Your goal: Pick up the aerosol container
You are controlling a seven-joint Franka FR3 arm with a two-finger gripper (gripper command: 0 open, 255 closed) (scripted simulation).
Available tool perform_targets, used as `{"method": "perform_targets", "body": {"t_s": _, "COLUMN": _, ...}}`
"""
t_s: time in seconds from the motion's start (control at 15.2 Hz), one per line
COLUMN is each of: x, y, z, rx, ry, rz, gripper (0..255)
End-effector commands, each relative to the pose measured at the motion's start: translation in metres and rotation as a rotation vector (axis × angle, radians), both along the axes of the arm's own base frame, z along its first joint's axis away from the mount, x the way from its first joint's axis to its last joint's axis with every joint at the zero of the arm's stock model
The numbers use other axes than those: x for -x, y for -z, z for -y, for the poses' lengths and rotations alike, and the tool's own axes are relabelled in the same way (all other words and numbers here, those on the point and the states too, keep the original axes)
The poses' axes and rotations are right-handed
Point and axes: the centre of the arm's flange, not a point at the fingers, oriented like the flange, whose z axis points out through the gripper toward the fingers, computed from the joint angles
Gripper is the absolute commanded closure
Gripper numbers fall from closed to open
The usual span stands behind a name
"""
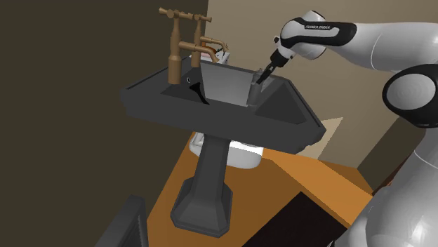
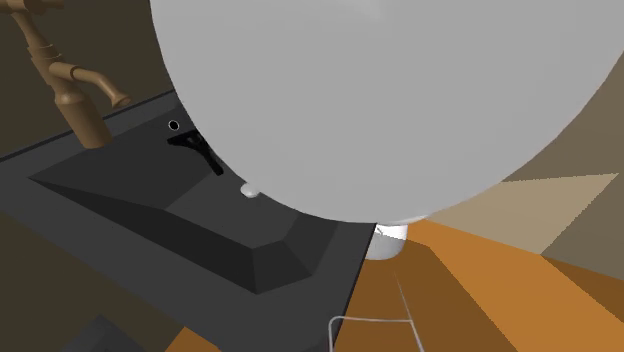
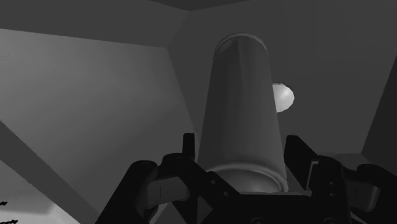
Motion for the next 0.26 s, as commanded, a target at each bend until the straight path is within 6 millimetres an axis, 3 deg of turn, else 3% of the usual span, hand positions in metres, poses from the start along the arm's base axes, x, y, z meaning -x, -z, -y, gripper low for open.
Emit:
{"method": "perform_targets", "body": {"t_s": 0.0, "x": 0.0001, "y": -0.0112, "z": 0.0002, "rx": 0.0, "ry": 0.0, "rz": 0.0, "gripper": 255}}
{"method": "perform_targets", "body": {"t_s": 0.2, "x": 0.0001, "y": -0.0173, "z": 0.0002, "rx": 0.0, "ry": 0.0, "rz": 0.0, "gripper": 255}}
